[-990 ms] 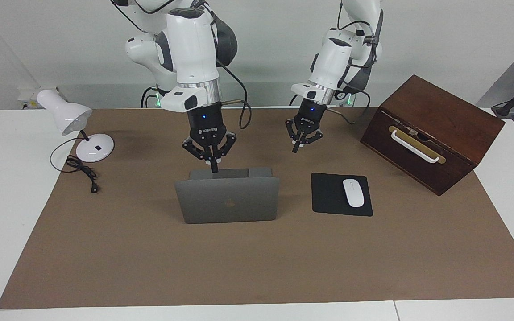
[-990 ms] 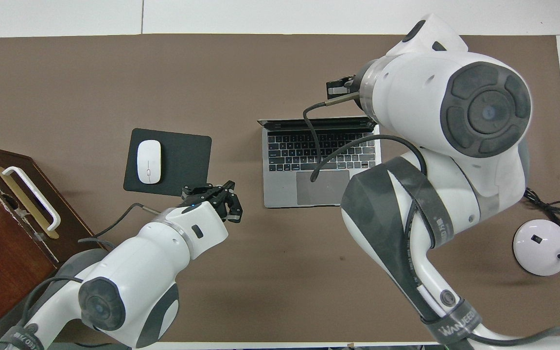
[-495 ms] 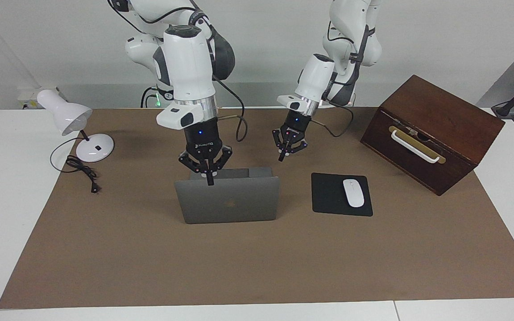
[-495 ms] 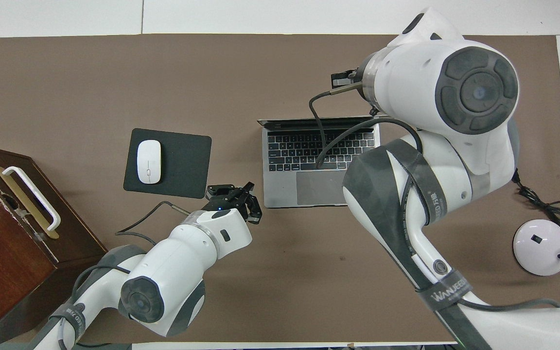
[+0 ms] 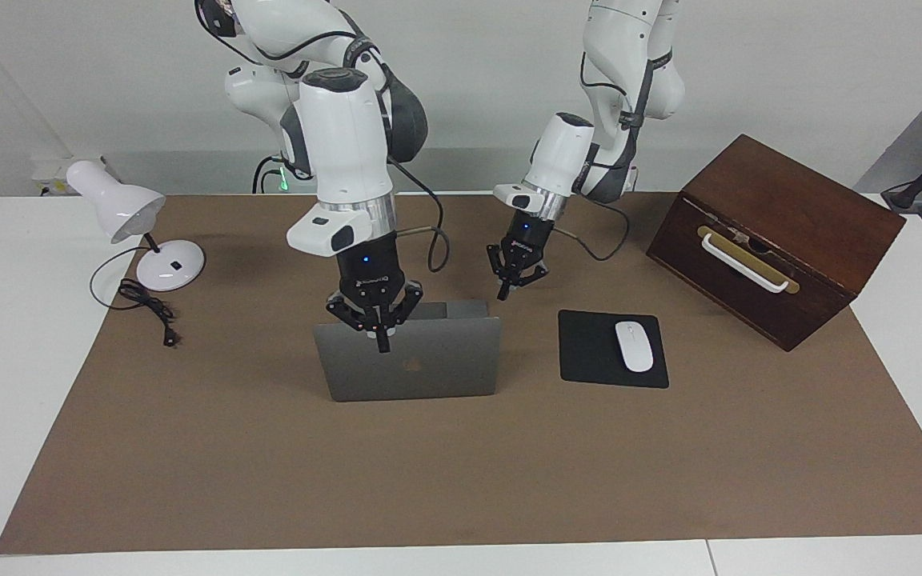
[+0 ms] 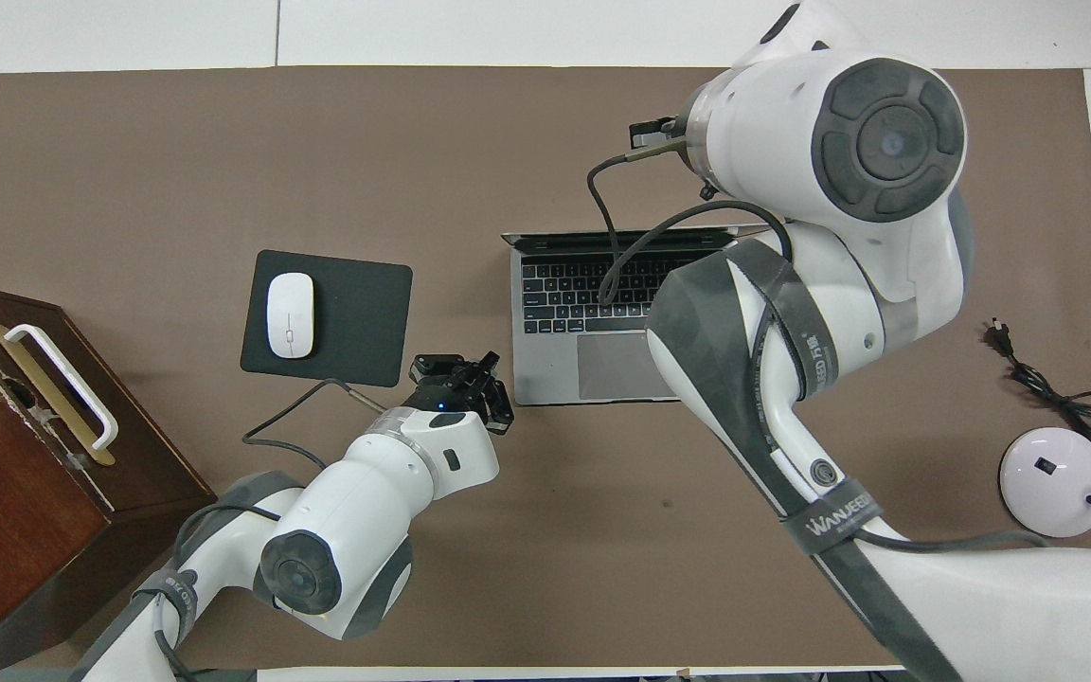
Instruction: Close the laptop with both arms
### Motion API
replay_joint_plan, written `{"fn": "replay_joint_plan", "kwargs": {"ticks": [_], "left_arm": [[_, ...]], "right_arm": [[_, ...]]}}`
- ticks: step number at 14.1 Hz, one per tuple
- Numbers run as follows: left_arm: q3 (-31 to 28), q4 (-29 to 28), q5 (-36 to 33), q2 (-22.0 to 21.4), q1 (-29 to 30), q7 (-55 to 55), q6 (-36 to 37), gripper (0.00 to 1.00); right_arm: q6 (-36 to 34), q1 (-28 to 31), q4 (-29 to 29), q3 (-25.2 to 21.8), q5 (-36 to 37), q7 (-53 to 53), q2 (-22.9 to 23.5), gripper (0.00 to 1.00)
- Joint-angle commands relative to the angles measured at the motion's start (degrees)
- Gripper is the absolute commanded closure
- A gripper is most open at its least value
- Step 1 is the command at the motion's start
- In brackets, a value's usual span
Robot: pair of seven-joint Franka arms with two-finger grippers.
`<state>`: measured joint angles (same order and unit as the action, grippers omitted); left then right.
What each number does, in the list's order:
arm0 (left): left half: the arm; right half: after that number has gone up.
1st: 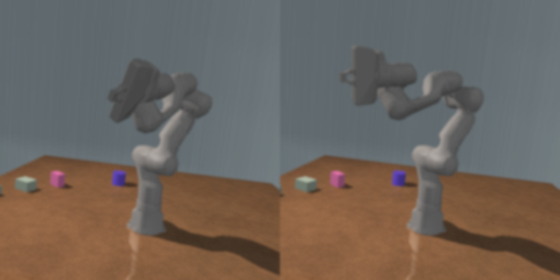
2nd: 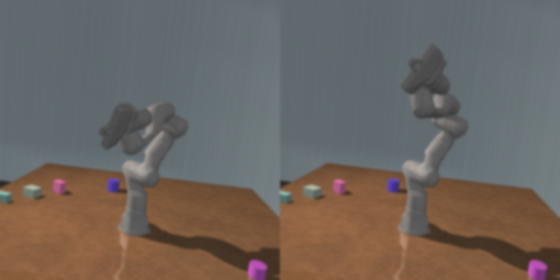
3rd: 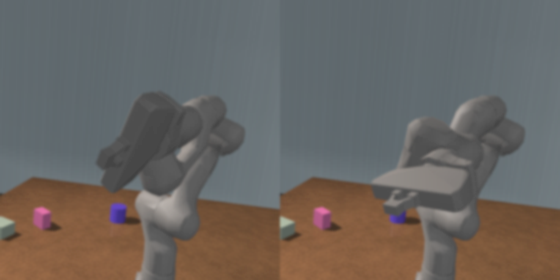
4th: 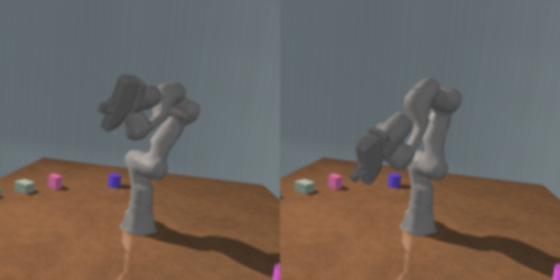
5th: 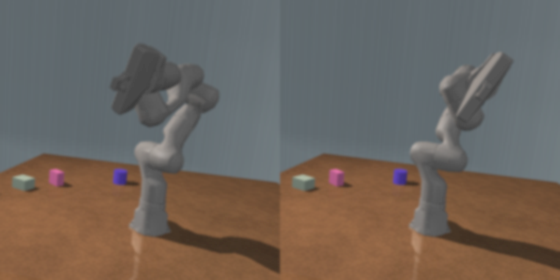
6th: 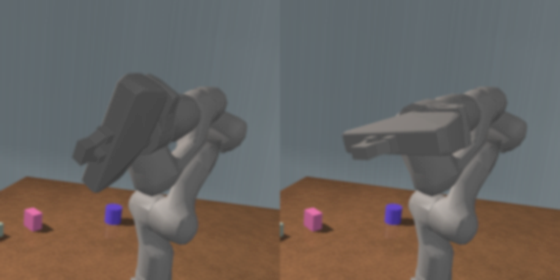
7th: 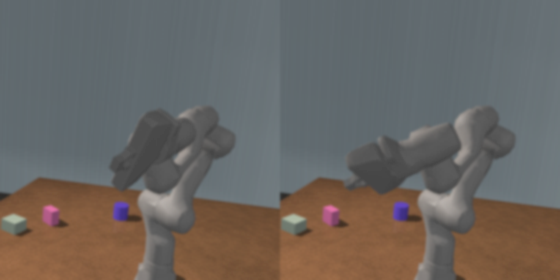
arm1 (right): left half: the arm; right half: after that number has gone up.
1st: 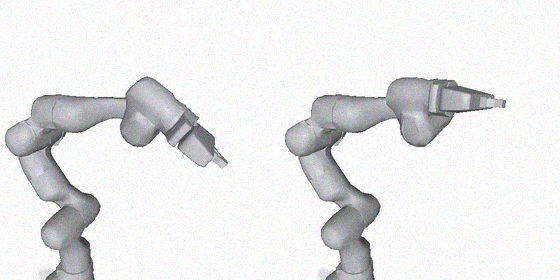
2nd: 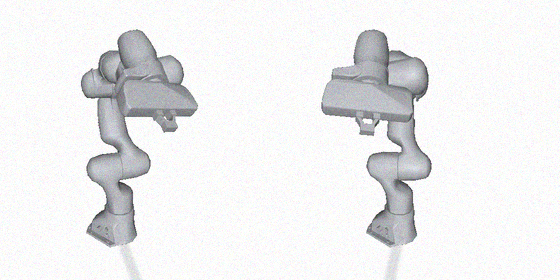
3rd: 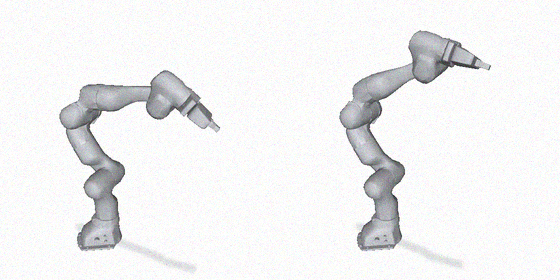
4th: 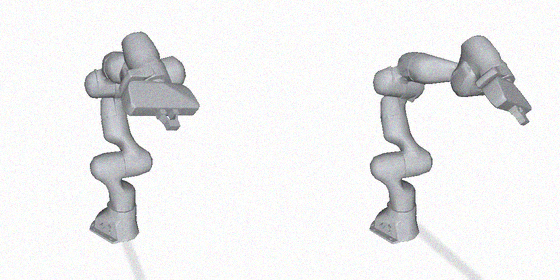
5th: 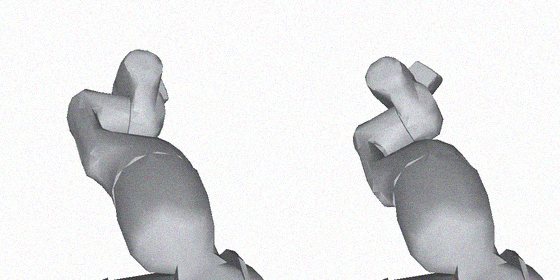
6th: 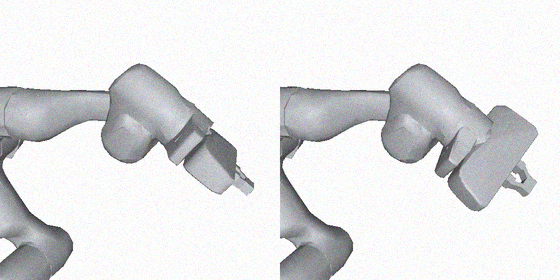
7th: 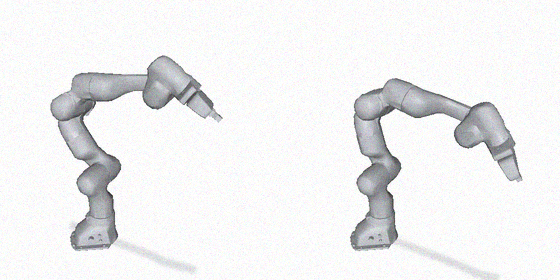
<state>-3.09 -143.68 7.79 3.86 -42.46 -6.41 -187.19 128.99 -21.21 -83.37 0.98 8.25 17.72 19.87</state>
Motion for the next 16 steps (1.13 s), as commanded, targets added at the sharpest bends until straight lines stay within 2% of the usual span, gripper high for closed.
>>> {"fn": "replay_joint_plan", "kwargs": {"ticks": [1,4,7,9,12,16], "left_arm": [[-0.9,1.1,0.6,4.0,-2.2,-1.1,-4.3,1.00],[-0.8,1.7,0.6,6.9,-2.5,-1.1,-7.1,1.00],[-0.8,2.5,0.7,8.7,-3.4,-1.0,-8.3,1.00],[-0.8,2.6,0.8,9.7,-3.9,-0.8,-9.4,1.00],[-0.8,2.8,0.7,13.0,-4.3,-0.9,-13.0,1.00],[-0.9,2.9,0.9,13.5,-4.9,-0.6,-13.3,1.00]], "right_arm": [[1.1,-0.8,2.5,0.3,0.4,2.0,2.3,1.00],[1.4,-2.5,2.5,0.3,-0.1,4.7,3.1,1.00],[-0.4,-2.6,2.1,0.6,-4.9,4.3,2.8,1.00],[-2.9,-2.6,1.5,0.6,-5.0,3.9,2.5,1.00],[-3.0,-1.6,0.7,0.6,-5.8,2.5,2.4,1.00],[-5.8,0.3,0.6,0.6,-9.1,-2.1,2.2,1.00]]}}
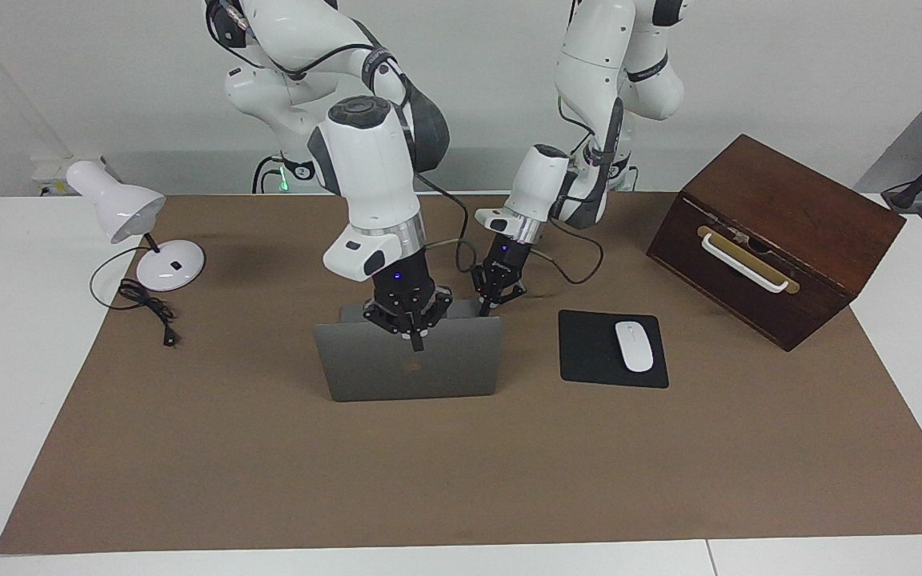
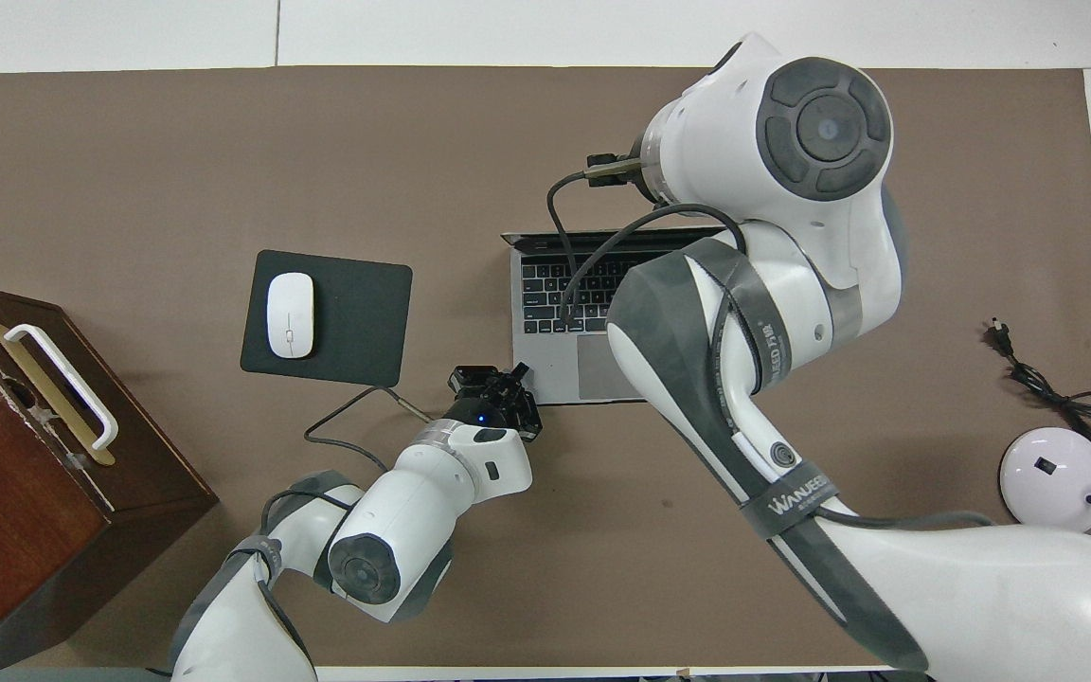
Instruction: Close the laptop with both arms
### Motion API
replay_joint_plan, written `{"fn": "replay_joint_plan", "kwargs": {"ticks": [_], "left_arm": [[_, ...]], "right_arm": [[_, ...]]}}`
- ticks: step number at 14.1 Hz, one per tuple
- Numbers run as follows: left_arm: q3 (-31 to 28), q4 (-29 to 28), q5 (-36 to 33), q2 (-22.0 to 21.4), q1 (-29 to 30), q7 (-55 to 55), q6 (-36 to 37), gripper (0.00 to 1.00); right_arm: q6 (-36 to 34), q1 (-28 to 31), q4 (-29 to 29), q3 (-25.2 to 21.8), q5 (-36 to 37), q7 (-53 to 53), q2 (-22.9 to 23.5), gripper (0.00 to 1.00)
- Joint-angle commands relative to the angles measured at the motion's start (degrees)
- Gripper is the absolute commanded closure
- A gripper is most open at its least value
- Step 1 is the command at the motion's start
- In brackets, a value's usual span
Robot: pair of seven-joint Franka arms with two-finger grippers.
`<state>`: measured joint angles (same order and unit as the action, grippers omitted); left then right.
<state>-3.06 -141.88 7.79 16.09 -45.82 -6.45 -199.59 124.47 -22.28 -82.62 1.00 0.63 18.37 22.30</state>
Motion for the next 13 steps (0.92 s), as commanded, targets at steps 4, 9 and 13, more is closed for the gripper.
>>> {"fn": "replay_joint_plan", "kwargs": {"ticks": [4,9,13], "left_arm": [[-0.9,1.0,0.9,1.5,-1.7,-0.6,-0.9,1.00],[-1.1,0.8,0.7,1.9,-1.7,-1.1,-1.0,1.00],[-1.1,0.6,0.7,2.6,-2.5,-1.2,-1.0,1.00]], "right_arm": [[-2.1,1.7,-0.2,0.6,-1.6,-3.3,-0.2,1.00],[-4.9,2.4,-0.2,0.6,-2.0,-4.8,-0.4,1.00],[-7.7,3.6,-0.3,0.6,-4.8,-6.2,-0.8,1.00]]}}
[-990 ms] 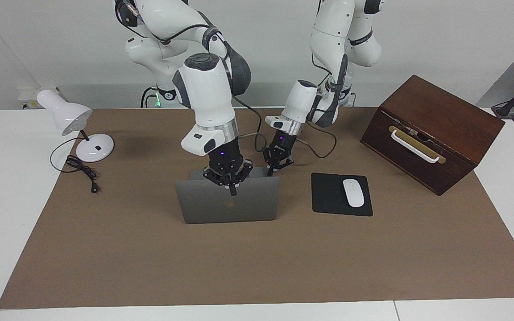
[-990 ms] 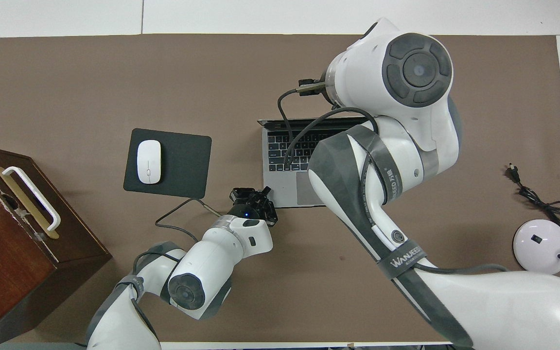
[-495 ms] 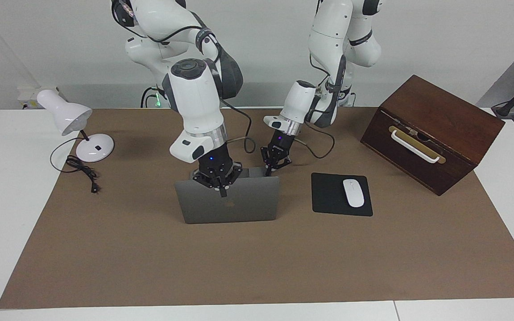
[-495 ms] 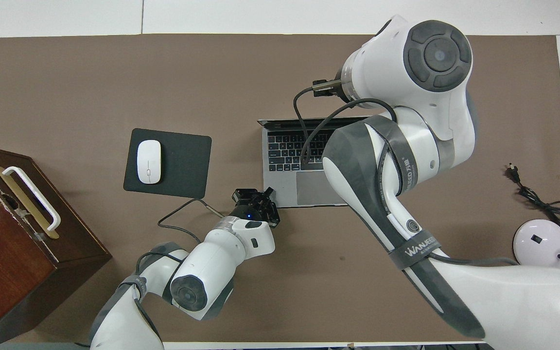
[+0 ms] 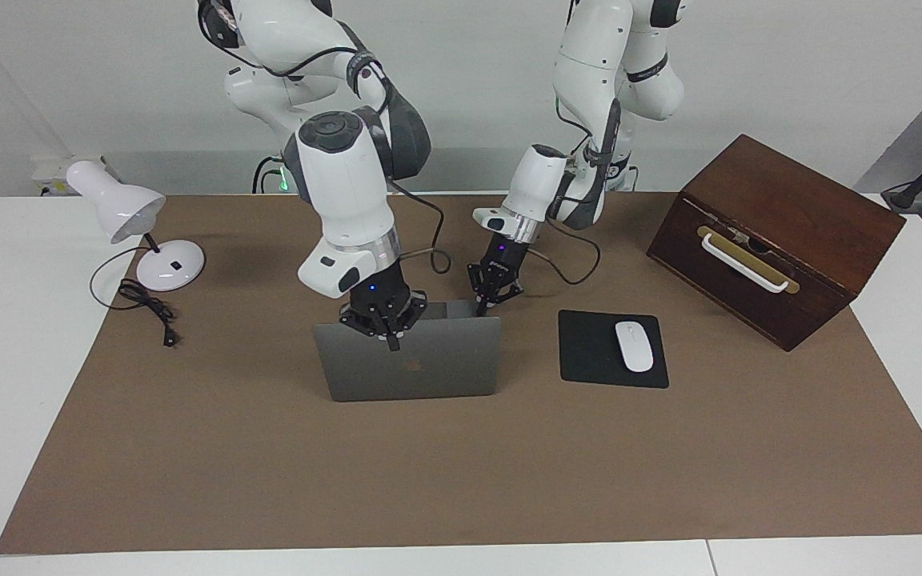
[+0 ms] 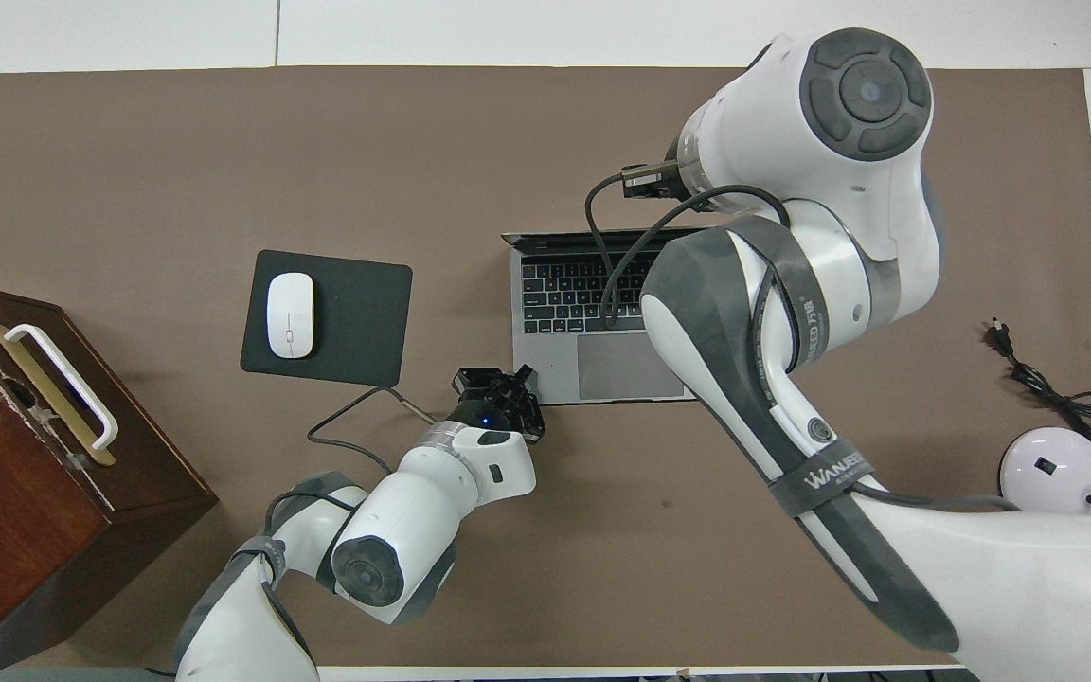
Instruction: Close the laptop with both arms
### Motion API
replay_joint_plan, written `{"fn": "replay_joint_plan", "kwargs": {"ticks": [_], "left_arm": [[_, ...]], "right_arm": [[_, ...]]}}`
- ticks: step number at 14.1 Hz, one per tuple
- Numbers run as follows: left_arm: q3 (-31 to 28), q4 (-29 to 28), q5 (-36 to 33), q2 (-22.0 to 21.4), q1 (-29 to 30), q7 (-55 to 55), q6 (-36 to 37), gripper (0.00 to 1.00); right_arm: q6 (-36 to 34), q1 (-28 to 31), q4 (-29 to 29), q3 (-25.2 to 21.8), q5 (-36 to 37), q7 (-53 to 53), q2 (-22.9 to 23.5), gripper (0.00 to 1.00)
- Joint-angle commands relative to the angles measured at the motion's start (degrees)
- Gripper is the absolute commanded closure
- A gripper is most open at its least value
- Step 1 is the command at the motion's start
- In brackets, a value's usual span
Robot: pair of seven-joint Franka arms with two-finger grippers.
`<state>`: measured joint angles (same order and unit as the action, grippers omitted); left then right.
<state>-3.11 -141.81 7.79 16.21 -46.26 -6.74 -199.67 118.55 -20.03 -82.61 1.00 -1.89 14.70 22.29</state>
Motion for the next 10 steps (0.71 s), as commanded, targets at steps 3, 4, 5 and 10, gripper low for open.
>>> {"fn": "replay_joint_plan", "kwargs": {"ticks": [3,4,5,10], "left_arm": [[-1.0,0.3,0.7,2.9,-2.2,-0.9,-1.0,1.00],[-1.0,0.3,0.7,3.0,-2.2,-0.9,-1.0,1.00],[-0.9,0.3,0.7,3.1,-2.2,-0.9,-1.0,1.00],[-1.0,0.1,0.7,3.5,-2.7,-0.9,-1.0,1.00]], "right_arm": [[-3.3,1.5,-0.4,0.6,-2.3,-2.8,-0.8,1.00],[-3.7,1.7,-0.4,0.6,-2.4,-2.8,-0.8,1.00],[-4.1,1.8,-0.5,0.6,-2.9,-2.8,-0.8,1.00],[-5.1,1.8,-1.1,0.6,-3.5,-2.8,-1.0,1.00]]}}
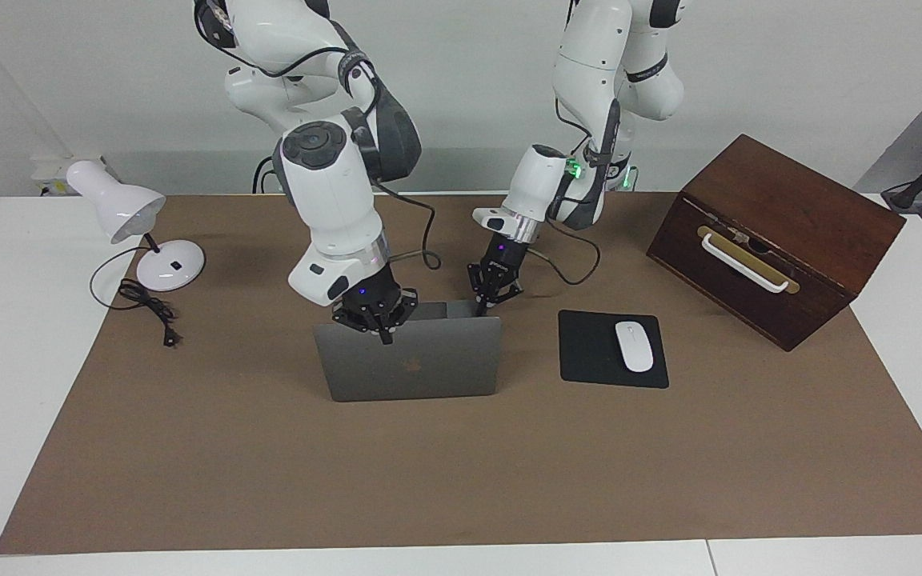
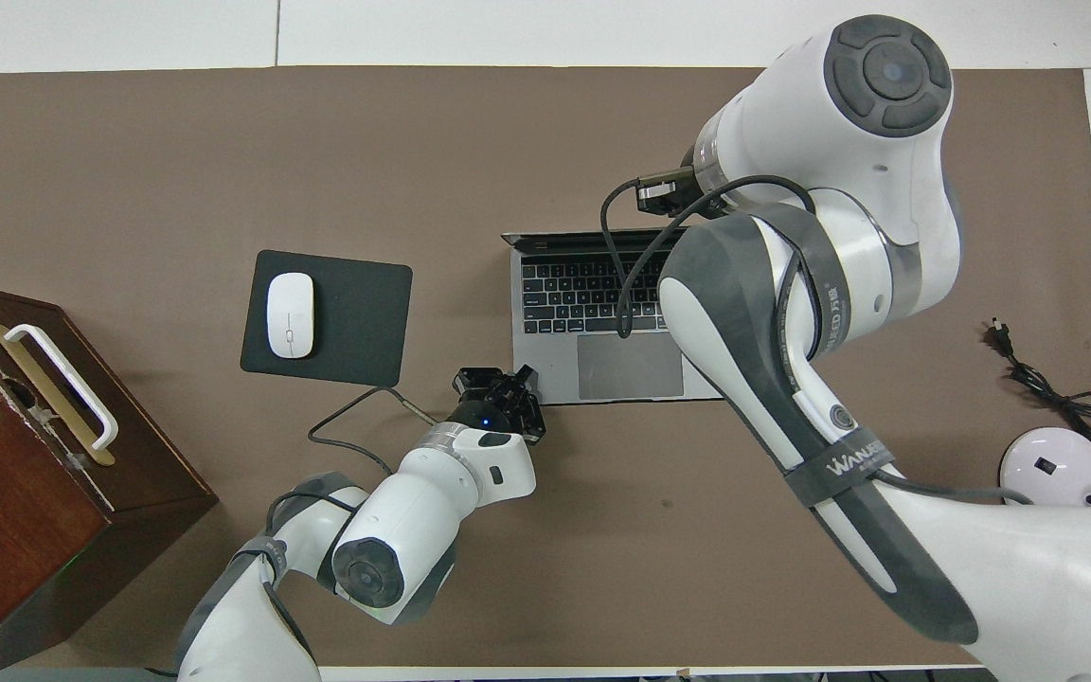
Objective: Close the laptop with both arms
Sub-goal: 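Push the laptop lid down toward the keyboard with the right gripper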
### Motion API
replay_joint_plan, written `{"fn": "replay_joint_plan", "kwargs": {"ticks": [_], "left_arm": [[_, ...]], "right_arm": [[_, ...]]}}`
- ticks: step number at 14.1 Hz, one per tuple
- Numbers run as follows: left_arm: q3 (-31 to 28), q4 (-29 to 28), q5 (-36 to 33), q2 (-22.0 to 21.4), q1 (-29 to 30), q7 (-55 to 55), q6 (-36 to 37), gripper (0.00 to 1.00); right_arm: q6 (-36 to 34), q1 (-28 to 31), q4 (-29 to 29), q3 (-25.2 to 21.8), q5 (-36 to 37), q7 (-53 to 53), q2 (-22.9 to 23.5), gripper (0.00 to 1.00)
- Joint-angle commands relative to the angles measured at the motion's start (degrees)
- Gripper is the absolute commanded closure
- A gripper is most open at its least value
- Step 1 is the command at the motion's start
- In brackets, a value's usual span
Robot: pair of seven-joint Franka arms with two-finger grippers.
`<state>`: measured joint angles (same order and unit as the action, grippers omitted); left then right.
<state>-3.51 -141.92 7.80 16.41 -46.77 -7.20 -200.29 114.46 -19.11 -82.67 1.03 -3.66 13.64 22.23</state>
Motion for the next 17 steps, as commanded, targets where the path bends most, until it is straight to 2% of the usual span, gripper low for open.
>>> {"fn": "replay_joint_plan", "kwargs": {"ticks": [1,11,13,17], "left_arm": [[-0.6,0.2,0.7,3.3,-2.3,-0.4,-0.4,1.00],[-0.6,-0.2,0.7,3.9,-2.5,-0.4,-0.4,1.00],[-0.6,-0.6,0.7,4.1,-2.5,-0.6,-0.4,1.00],[-0.6,-0.9,0.7,4.0,-2.8,-0.6,-0.4,1.00]], "right_arm": [[-1.4,0.9,-1.1,0.6,-1.8,-1.8,-1.0,1.00],[-8.1,1.3,-1.5,0.6,-5.4,-1.2,-0.9,1.00],[-8.1,1.4,-3.1,0.5,-8.9,-1.1,-1.0,1.00],[-8.1,1.3,-6.2,0.5,-9.3,-1.0,-1.0,1.00]]}}
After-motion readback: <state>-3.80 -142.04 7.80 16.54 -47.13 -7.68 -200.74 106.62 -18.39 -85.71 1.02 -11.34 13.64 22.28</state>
